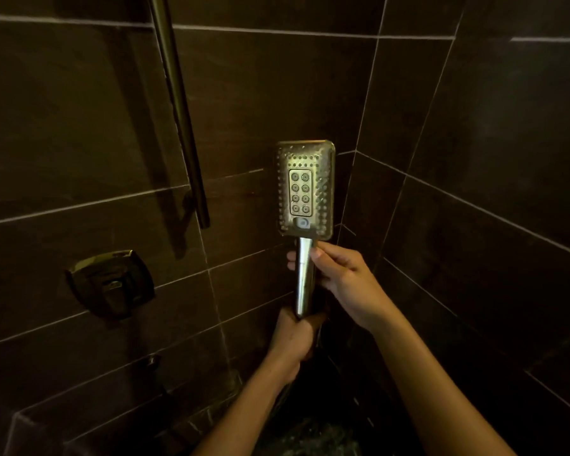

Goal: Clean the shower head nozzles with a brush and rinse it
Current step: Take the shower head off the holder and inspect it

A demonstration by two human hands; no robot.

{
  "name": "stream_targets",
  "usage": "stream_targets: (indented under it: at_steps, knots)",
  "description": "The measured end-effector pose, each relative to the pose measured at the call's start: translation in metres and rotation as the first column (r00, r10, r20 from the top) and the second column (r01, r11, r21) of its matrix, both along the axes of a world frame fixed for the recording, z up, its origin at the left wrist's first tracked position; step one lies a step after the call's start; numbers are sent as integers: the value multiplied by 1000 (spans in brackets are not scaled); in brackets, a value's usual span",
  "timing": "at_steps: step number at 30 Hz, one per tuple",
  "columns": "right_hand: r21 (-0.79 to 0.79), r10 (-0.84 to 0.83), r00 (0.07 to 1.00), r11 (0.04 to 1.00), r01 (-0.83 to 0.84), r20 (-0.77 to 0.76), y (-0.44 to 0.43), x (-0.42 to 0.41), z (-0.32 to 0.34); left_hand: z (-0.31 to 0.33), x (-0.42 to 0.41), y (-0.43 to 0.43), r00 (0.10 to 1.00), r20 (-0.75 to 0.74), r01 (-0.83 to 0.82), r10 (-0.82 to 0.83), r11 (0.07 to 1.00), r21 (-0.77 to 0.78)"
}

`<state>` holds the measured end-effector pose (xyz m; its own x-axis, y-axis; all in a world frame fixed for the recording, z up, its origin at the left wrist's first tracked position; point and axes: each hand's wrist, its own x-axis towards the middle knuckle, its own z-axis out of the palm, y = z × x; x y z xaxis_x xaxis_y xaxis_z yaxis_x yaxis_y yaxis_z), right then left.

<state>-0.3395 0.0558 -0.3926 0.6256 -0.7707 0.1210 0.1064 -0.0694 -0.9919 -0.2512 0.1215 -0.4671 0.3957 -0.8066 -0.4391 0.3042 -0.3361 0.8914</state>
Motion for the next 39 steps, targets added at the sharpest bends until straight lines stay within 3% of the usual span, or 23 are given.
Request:
stream_targets:
  at_steps: [5,12,17,21,23,32,37,39]
  knots:
    - [68,-101,989,993,94,111,-5,1,3,3,4,-4,995,95,10,-12,1000,21]
    - [239,-111,982,968,72,155,3,11,2,8,1,-1,994,5,107,-108,993,52]
    - [54,-257,964,966,253,68,1,10,8,12,3,-6,1000,16,11,-12,999,34]
    - [-126,-273,960,952,278,58,2,8,10,9,1,-7,1000,22,-18,18,1000,1]
    - [-130,-282,958,949,286,53,1,7,9,7,0,-7,1000,20,-6,6,1000,10]
    - [41,-169,984,985,167,56,2,4,7,6,-3,-3,998,-34,54,-53,998,39]
    - [285,-71,985,958,23,159,0,1,8,11,-6,1,988,-3,154,-154,987,55]
    - [261,-66,985,965,23,157,1,1,7,10,-8,1,985,-5,173,-173,984,48]
